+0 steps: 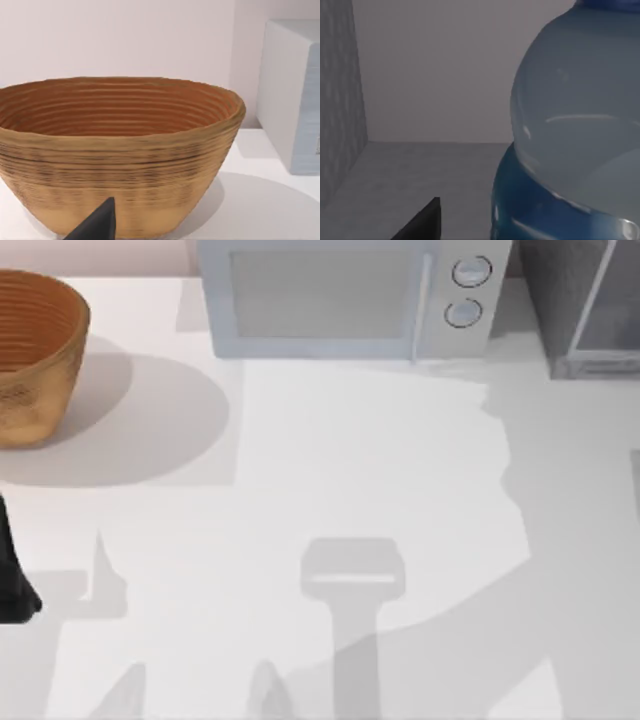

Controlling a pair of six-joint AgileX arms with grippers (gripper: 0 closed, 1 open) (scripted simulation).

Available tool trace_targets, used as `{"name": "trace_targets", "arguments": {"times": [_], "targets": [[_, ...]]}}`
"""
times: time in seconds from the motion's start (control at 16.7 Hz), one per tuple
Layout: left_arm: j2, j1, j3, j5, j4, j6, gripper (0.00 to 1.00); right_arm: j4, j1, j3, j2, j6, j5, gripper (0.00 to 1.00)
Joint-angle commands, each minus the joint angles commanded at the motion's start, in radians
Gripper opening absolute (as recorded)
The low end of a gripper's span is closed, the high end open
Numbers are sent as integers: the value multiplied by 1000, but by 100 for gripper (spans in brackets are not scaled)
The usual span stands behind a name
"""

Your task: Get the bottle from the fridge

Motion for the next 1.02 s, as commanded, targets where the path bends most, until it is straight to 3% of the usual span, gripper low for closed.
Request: {"name": "trace_targets", "arguments": {"times": [0.66,1.02], "targets": [[0,0,0,0,0,0,100,0,0,0,0,0,0,2],[0,0,0,0,0,0,100,0,0,0,0,0,0,0]]}}
